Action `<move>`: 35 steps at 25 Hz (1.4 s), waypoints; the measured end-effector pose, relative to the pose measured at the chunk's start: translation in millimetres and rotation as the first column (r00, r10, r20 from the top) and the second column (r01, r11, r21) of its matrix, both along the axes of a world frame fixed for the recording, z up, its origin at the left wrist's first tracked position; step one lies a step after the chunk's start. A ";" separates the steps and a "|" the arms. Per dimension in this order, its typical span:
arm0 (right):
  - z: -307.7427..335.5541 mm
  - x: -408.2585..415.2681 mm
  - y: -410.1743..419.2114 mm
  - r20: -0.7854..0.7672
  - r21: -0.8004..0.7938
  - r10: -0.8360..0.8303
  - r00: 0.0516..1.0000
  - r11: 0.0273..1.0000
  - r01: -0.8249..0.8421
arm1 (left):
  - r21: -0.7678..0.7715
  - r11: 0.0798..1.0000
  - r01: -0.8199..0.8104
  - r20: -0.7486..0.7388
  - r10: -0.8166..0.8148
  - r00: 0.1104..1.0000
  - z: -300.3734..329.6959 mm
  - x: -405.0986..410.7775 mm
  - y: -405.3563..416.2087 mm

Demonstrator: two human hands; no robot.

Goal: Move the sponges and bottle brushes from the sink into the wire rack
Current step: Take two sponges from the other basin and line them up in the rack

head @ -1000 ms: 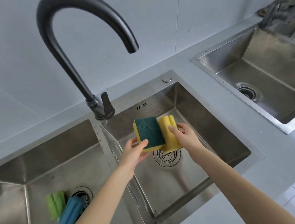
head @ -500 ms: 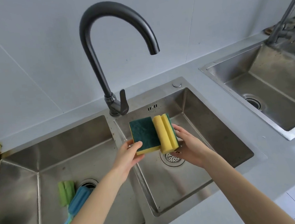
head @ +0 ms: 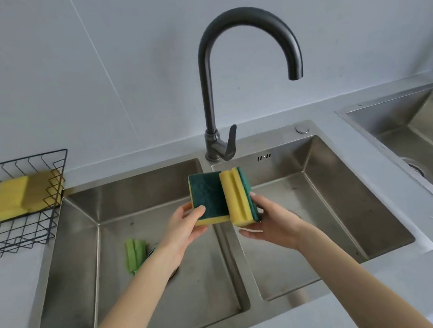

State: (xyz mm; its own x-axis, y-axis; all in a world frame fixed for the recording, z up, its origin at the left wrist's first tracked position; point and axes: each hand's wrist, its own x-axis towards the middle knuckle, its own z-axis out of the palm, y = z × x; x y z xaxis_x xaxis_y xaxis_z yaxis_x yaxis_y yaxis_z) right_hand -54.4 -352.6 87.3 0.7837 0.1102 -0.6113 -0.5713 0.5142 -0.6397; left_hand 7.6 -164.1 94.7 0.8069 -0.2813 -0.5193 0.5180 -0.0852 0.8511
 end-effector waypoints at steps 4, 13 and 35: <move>2.4 7.2 38.9 -0.016 -0.013 0.016 1.000 1.000 -0.017 | -0.016 0.996 -0.083 -0.007 0.083 0.997 -1.0 -1.1 40.1; 13.5 23.5 117.2 0.059 -0.113 0.035 0.998 0.993 -0.028 | -0.072 0.976 -0.207 -0.045 0.205 0.978 8.9 5.1 136.4; 37.4 83.4 307.9 0.160 -0.234 0.270 0.950 0.945 -0.229 | -0.370 0.866 -0.336 -0.076 0.333 0.940 40.9 39.4 356.0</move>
State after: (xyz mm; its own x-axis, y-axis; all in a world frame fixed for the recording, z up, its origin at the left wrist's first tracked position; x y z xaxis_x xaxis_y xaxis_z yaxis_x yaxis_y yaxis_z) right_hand 29.0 -44.8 124.6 0.8497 0.2021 -0.4869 -0.5234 0.2133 -0.8249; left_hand 47.1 191.8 135.6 0.8830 -0.1692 -0.4377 0.4666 0.4164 0.7803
